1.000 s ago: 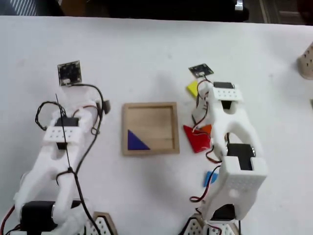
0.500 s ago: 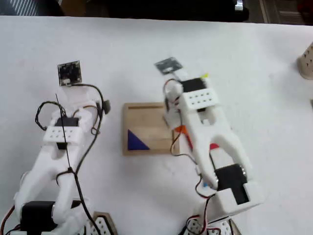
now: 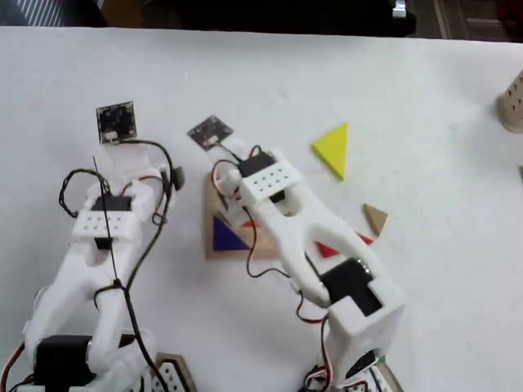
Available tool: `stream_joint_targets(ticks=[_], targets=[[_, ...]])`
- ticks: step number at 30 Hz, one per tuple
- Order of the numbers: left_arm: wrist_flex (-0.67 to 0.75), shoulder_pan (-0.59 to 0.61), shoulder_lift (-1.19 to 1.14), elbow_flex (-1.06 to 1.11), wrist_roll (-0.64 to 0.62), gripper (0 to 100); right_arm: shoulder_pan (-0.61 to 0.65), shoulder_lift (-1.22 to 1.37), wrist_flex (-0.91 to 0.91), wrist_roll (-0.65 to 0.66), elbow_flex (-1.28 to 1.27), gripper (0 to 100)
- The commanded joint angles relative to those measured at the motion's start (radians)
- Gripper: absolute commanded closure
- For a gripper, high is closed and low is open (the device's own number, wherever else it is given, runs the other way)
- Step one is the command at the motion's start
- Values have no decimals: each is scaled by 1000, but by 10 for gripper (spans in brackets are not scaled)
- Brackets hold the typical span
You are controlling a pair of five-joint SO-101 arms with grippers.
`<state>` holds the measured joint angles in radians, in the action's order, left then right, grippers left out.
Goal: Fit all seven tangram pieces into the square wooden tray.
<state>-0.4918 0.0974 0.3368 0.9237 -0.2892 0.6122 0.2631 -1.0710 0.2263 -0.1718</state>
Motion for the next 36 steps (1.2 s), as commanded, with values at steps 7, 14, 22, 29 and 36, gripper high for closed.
stream_joint_targets(ticks=[7, 14, 22, 29, 36], targets=[[26, -8, -1, -60, 0, 771, 5, 108, -96, -2, 213, 721], [26, -8, -1, -60, -3, 771, -22, 79, -321, -8, 334, 846], [20, -61, 4, -54, -6, 781, -222, -102, -334, -2, 149, 978], [20, -116, 5, -54, -3, 967, -383, -414, -191, 3, -288, 980], [20, -203, 5, -54, -6, 978, -585, -835, 1, 106, -715, 980]])
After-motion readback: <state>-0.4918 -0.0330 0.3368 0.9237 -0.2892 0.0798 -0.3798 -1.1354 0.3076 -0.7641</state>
